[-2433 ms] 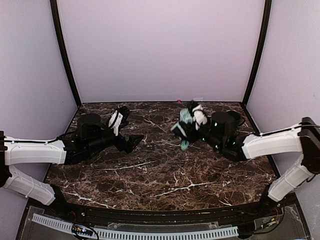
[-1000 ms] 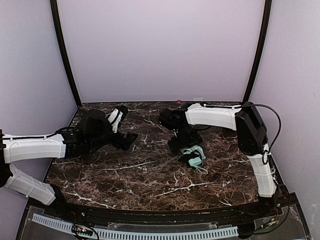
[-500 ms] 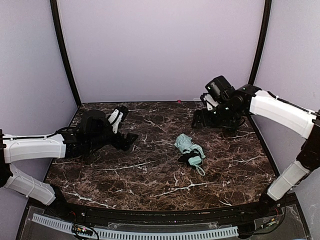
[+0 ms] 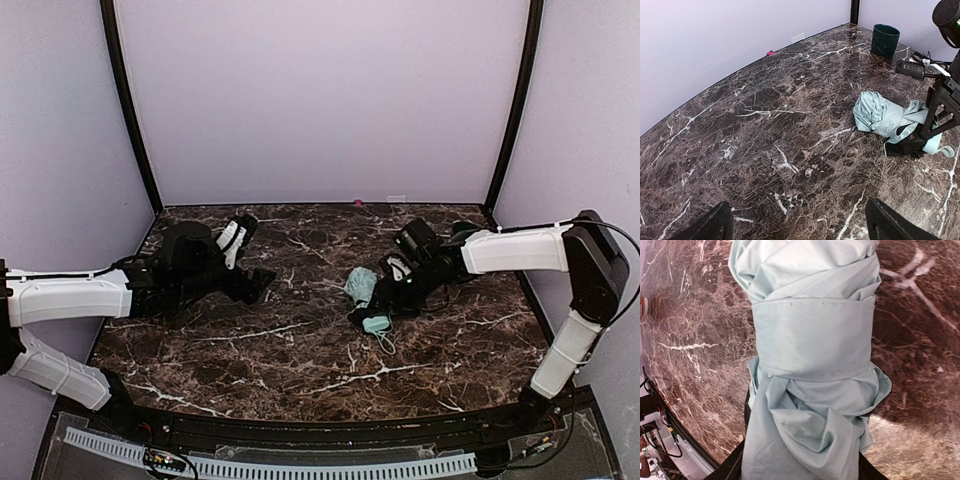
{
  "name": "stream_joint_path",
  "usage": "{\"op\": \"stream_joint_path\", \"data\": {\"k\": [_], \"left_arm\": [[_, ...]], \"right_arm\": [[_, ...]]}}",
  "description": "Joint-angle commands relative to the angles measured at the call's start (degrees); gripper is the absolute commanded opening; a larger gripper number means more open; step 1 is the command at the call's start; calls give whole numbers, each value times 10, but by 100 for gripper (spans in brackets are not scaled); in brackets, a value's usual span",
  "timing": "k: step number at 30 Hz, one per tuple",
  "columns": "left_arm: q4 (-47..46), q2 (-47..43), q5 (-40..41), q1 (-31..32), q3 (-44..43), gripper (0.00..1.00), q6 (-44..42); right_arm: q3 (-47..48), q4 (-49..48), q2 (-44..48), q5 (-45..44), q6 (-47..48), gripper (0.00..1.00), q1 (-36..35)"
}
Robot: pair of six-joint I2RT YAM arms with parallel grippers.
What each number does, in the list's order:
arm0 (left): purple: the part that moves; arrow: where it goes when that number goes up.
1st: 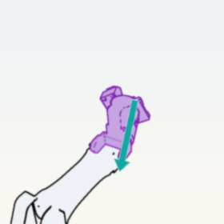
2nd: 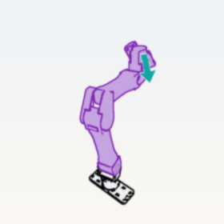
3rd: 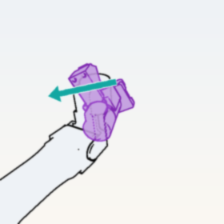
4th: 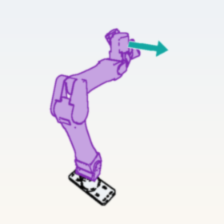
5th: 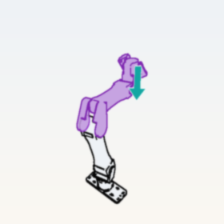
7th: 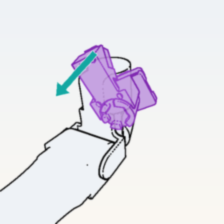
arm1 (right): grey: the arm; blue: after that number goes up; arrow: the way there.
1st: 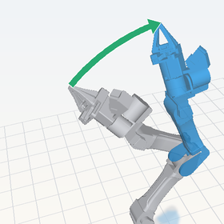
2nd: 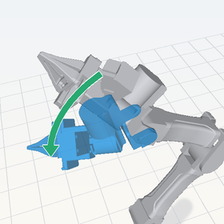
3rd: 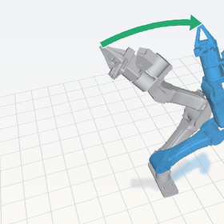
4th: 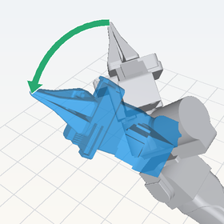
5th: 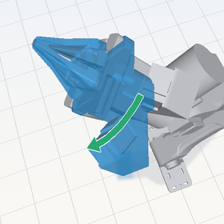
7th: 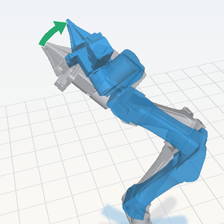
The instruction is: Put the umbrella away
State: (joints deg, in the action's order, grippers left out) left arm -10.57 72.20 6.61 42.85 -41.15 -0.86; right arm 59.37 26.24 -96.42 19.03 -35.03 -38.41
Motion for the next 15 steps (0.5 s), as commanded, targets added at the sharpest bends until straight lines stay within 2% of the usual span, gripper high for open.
{"op": "stream_joint_path", "data": {"k": [1, 3, 5, 9, 10, 11, 15], "left_arm": [[0, -15, 8, -4, 5, 95, -10], [0, -15, 11, -5, 5, 94, -12], [0, -14, 11, -5, 5, 94, -11], [-10, -15, 12, -9, 6, 96, -2], [-9, -13, 9, -13, 2, 96, 1], [-5, -10, 5, -21, -5, 97, 6], [13, 13, -7, -67, -40, 98, 21]], "right_arm": [[37, -51, -23, 19, -19, 52, -22], [44, -50, -28, 15, -21, 50, -22], [49, -44, -27, 16, -21, 53, -22], [60, -17, 1, 16, -9, 75, -17], [62, -9, 17, 16, -5, 90, -13], [78, 0, 36, 12, 2, 98, -6], [84, 5, 133, -24, 38, 99, 55]]}}
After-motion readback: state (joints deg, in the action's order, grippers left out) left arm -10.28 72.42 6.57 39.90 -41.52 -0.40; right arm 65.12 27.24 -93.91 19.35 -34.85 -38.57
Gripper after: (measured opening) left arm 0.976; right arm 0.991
